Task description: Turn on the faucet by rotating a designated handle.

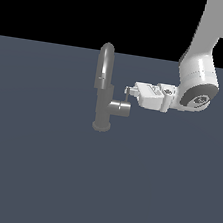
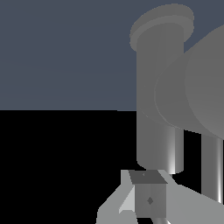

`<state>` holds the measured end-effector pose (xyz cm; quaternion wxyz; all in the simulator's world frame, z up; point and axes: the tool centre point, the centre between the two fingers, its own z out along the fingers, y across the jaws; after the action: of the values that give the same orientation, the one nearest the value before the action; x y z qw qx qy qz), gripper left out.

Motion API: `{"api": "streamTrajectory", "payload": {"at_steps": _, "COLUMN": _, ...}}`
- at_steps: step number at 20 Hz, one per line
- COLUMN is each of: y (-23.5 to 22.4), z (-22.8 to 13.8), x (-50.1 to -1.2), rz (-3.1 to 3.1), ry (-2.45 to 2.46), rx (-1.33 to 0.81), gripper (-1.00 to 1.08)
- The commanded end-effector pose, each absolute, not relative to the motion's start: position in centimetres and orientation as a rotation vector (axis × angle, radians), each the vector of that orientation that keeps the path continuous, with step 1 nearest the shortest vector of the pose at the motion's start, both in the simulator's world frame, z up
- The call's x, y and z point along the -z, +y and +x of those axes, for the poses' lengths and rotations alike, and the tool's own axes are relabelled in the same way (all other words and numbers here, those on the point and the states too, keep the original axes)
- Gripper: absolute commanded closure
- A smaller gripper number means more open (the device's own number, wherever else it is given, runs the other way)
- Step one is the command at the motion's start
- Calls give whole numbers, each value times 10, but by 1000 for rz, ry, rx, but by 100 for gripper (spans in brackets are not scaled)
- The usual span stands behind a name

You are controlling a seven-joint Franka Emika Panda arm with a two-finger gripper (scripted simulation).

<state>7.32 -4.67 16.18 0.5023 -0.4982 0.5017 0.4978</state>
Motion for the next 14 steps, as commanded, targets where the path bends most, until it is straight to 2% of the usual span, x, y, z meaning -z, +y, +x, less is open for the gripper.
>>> {"api": "streamTrajectory", "payload": {"at_steps": 1, "y": -47, "z": 73, "x": -162, "rz": -1204, "ry": 1212, "rx": -1202, "gripper": 108}}
{"api": "streamTrajectory", "payload": {"at_steps": 14, "y": -46, "z": 43, "x": -168, "rz": -1204, "ry": 1212, "rx": -1202, "gripper": 108}}
